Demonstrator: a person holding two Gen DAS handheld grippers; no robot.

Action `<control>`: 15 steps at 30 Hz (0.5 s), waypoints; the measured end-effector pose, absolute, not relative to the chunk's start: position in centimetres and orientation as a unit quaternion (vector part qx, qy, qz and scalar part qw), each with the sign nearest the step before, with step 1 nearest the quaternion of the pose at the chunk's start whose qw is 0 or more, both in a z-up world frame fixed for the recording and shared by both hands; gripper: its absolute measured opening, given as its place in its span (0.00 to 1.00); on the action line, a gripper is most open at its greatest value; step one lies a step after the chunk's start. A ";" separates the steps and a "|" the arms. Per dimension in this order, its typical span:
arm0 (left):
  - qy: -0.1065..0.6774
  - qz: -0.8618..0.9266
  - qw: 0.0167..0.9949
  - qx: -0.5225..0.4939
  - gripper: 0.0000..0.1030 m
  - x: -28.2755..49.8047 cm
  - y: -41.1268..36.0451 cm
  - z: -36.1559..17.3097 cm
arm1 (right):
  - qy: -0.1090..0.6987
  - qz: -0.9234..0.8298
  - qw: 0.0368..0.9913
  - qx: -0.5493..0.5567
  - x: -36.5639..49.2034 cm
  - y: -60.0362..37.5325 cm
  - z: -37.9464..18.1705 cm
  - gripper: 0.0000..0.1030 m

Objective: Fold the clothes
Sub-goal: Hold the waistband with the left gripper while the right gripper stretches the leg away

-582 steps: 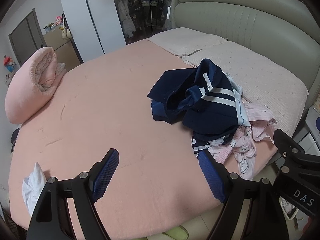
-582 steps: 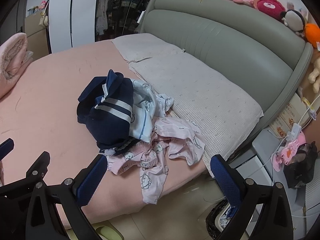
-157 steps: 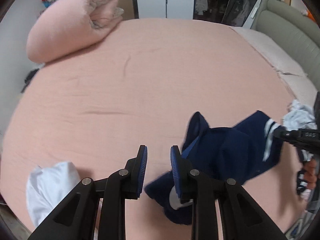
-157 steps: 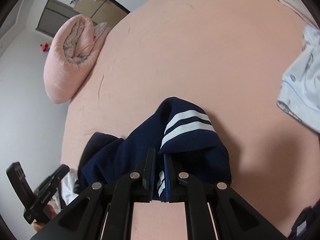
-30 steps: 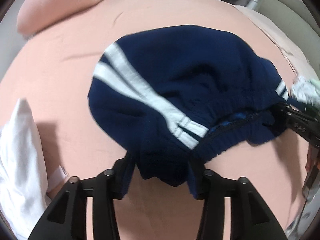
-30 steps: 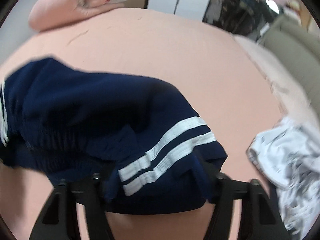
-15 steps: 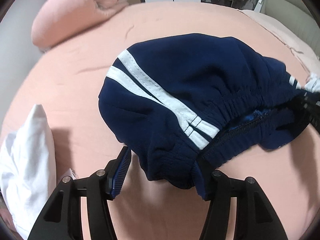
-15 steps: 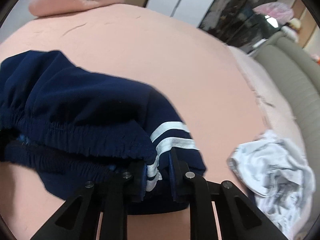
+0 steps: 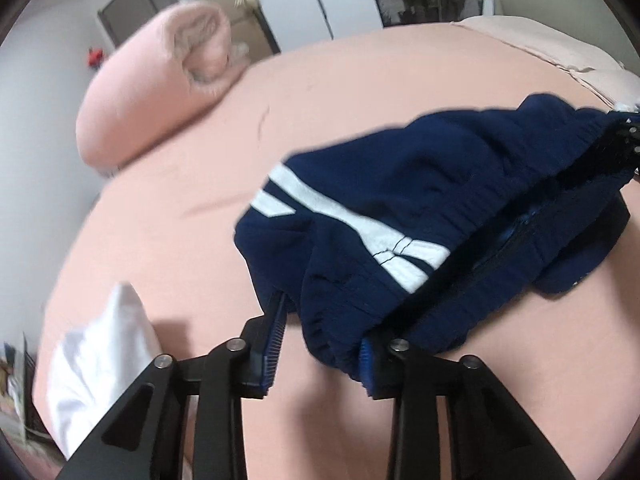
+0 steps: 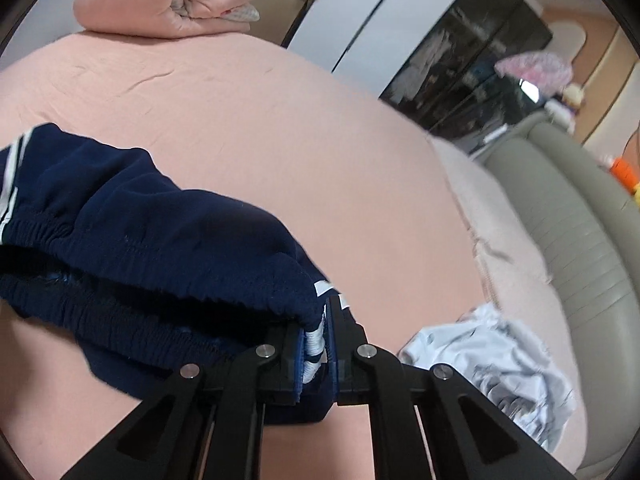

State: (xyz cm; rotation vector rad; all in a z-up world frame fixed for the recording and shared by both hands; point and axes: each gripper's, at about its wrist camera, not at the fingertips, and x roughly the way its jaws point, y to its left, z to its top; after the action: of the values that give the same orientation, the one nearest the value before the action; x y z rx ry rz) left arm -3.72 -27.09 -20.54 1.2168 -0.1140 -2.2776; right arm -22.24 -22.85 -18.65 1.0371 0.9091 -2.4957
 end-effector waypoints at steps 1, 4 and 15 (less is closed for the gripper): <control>-0.046 -0.851 0.273 0.447 0.27 -3.8 -26.9 -20.0 | 0.311 -0.864 0.147 0.368 -22.0 -22.5 -18.4 0.06; -0.054 -0.860 0.271 0.428 0.27 -5.4 -26.1 -18.0 | 0.312 -0.867 0.144 0.360 -21.2 -21.0 -17.4 0.06; -0.025 -0.882 0.262 0.390 0.22 -10.4 -29.0 -11.9 | 0.306 -0.890 0.134 0.311 -20.0 -20.3 -12.0 0.06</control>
State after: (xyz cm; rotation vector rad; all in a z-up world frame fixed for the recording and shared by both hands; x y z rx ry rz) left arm -10.38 -29.02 -11.90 1.0545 -0.0667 -2.3877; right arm -19.97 -20.28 -12.00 0.9012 0.8878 -2.5801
